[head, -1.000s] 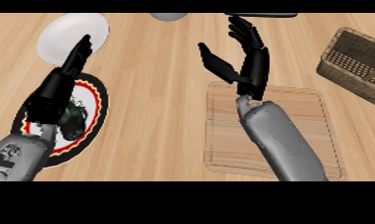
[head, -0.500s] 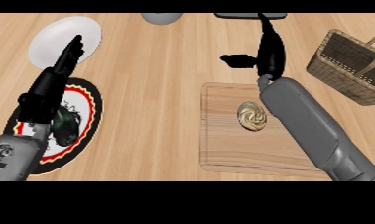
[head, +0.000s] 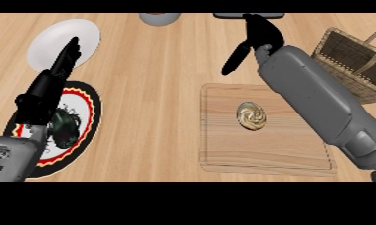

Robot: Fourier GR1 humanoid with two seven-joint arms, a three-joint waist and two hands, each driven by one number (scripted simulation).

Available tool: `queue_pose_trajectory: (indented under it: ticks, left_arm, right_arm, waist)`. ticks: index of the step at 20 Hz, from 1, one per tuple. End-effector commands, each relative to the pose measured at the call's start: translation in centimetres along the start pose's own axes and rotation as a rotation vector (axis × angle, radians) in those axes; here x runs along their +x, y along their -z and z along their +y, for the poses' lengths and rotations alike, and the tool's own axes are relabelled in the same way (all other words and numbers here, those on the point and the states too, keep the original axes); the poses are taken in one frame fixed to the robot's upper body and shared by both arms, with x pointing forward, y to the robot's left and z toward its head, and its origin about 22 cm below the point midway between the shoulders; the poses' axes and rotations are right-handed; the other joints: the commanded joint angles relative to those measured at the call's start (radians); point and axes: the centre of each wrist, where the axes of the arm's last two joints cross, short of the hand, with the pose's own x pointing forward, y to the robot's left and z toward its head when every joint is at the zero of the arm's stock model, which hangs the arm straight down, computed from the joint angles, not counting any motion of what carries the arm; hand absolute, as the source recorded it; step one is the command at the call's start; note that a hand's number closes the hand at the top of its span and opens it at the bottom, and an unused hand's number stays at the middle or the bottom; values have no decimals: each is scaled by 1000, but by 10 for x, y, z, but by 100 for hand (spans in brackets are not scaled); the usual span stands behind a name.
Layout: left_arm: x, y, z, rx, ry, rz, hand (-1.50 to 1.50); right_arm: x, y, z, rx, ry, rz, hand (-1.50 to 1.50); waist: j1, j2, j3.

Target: Pick the cupcake from the cutting board and place it in the basket

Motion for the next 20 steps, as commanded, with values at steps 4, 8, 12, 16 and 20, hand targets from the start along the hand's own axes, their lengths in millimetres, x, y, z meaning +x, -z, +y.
queue_pose_trajectory:
  ticks: [4,8,12,16,20]
  left_arm:
    - [2,-12,-1,1,-10,-23,0]
    - [0,-12,11,12,-10,-14,0]
    - [16,-12,15,32,-5,-28,0]
    - [-18,-14,3,22,-8,-9,0]
    - [-6,-14,7,-1,-23,-19,0]
  right_arm:
    - [37,-40,-49,178,-185,140,-150]
    - [31,-49,-72,204,-185,166,-150]
    - [7,-42,-54,236,-171,179,-150]
    - [2,-49,-41,274,-214,187,-150]
    - [-13,-40,-14,326,-237,229,-150]
  waist:
    - [-14,8,9]
    - [-12,15,9]
    - [-1,20,10]
    - [-15,24,8]
    - [-2,26,9]
